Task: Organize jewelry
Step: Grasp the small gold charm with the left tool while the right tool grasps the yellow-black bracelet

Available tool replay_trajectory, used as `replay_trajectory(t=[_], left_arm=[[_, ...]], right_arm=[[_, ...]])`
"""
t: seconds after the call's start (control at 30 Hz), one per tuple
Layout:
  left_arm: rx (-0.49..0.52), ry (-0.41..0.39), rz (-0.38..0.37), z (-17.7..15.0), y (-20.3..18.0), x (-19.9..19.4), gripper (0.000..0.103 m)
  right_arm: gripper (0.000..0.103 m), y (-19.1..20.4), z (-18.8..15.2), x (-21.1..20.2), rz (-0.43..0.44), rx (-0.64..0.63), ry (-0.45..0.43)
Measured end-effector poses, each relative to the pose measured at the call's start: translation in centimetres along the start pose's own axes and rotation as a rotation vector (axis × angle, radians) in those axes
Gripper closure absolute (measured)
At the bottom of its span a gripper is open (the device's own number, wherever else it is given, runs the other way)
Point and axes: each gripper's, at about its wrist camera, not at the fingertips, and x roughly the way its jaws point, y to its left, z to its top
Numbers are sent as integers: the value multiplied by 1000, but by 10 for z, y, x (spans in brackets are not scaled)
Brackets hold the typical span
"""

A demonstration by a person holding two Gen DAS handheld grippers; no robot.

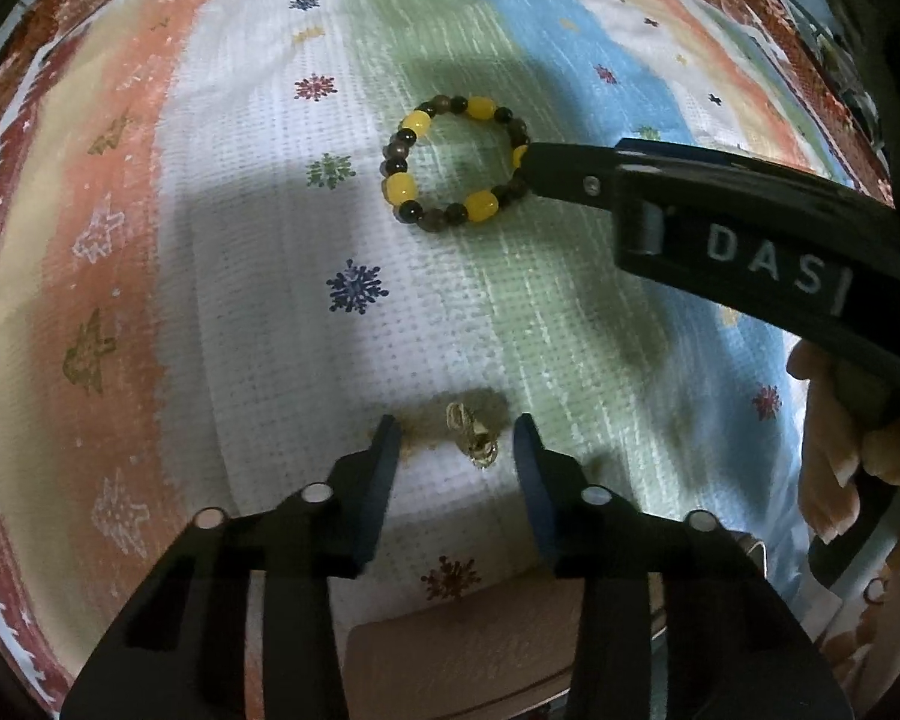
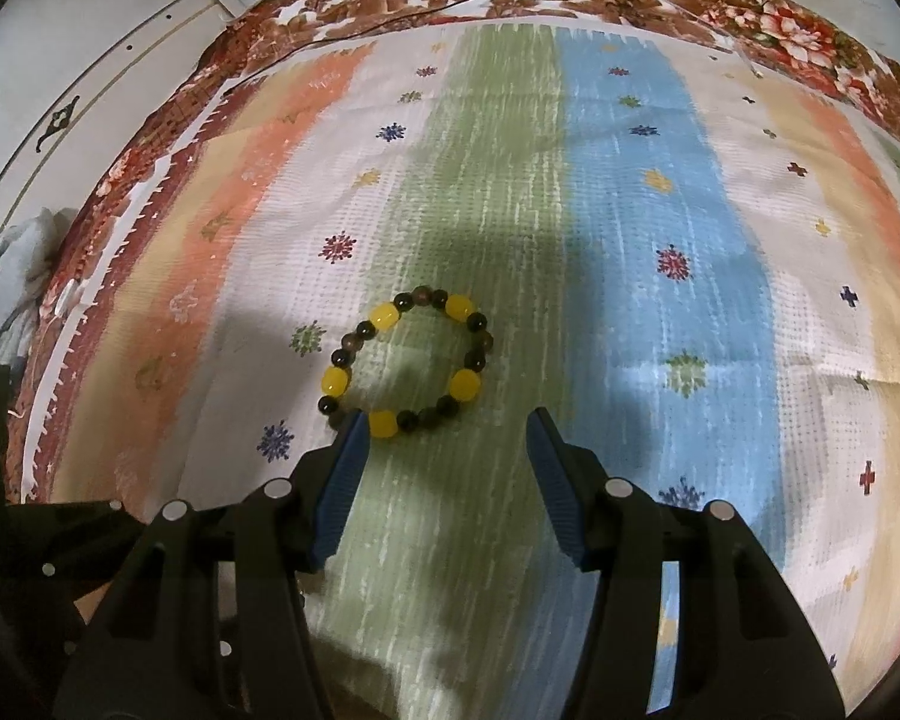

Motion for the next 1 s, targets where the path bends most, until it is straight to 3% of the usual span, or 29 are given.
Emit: replay_trajectory(t=[0.4,0.93,1.0], left_arm=[[64,13,33,3,-13,8,85],[96,8,45,0,-21,11,87],[99,5,46,-1,-21,10,87]], right_arm=[[48,1,8,20,4,-27,31],[50,-2,10,36,0,-26,60],[57,-3,10,36,-10,-27,59]])
